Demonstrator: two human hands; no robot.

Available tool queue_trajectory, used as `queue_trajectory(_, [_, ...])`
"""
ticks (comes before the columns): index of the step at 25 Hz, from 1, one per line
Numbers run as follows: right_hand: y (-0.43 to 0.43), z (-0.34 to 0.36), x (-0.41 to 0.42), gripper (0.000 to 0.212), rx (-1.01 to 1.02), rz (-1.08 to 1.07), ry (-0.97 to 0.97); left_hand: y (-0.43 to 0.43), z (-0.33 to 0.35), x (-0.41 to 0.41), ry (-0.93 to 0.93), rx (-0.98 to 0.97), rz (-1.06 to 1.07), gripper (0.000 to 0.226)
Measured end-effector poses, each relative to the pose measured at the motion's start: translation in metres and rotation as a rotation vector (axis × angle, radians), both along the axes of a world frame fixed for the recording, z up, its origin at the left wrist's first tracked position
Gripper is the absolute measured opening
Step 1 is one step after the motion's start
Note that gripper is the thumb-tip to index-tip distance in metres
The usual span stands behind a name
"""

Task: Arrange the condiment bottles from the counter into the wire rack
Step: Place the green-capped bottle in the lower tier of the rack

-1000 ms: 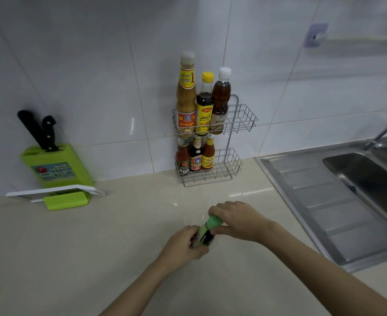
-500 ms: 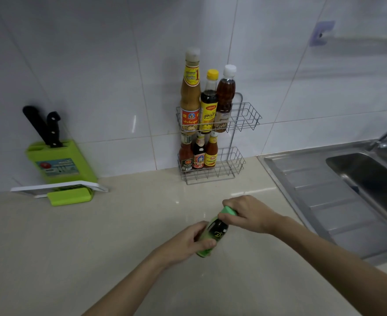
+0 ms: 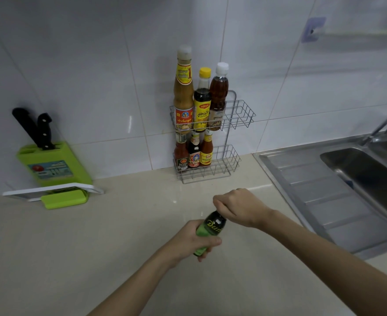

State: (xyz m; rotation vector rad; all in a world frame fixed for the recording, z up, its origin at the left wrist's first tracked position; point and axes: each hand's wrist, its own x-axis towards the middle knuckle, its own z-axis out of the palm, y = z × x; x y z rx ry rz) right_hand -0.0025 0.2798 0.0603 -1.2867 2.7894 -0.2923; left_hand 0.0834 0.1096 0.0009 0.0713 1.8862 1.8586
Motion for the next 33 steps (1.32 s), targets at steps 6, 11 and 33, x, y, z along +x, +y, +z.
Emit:
queue_trajectory(6, [-0.01, -0.002, -0.005, 0.03, 0.039, -0.057, -0.032, 0.01, -0.007, 0.003, 0.037, -0.113, 0.152, 0.017])
queue_trajectory(11, [-0.011, 0.001, -0.009, 0.03, 0.097, -0.055, -0.066, 0.014, -0.007, 0.004, 0.024, -0.109, 0.16, 0.017])
queue_trajectory(33, [0.007, 0.01, -0.025, 0.023, -0.386, -0.205, -0.548, 0.012, 0.002, -0.022, -0.003, -0.01, 0.177, 0.044])
